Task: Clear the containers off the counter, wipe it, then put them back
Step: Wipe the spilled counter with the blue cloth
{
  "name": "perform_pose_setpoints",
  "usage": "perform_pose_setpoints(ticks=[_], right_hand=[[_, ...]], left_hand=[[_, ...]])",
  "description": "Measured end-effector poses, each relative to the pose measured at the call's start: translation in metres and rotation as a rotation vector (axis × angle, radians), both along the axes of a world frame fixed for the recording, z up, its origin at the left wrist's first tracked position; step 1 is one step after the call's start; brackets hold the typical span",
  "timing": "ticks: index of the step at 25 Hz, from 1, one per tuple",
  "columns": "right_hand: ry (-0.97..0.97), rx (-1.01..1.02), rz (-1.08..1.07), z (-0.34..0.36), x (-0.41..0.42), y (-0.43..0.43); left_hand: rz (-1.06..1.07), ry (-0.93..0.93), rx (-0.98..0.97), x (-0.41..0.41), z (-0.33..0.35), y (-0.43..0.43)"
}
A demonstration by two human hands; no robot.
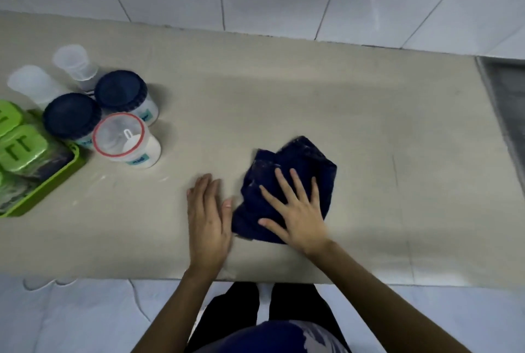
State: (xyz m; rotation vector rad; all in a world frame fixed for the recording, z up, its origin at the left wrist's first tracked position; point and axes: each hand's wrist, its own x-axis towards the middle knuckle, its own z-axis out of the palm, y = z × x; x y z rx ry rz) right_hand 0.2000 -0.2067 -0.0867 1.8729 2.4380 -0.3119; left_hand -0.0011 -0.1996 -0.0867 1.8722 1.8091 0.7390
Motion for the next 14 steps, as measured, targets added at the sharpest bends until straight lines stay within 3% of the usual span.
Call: perform_pose_setpoints(ticks=[7,14], right_hand=[[0.075,0.082,-0.133,0.0,0.05,-0.037],[0.087,0.156,-0.602,-0.005,0.217,-0.13]], left_hand=[[-0.289,0.131,0.025,0.036,0.011,-0.001],[-0.527,0.203,0.059,0.138,0.016,-0.021]])
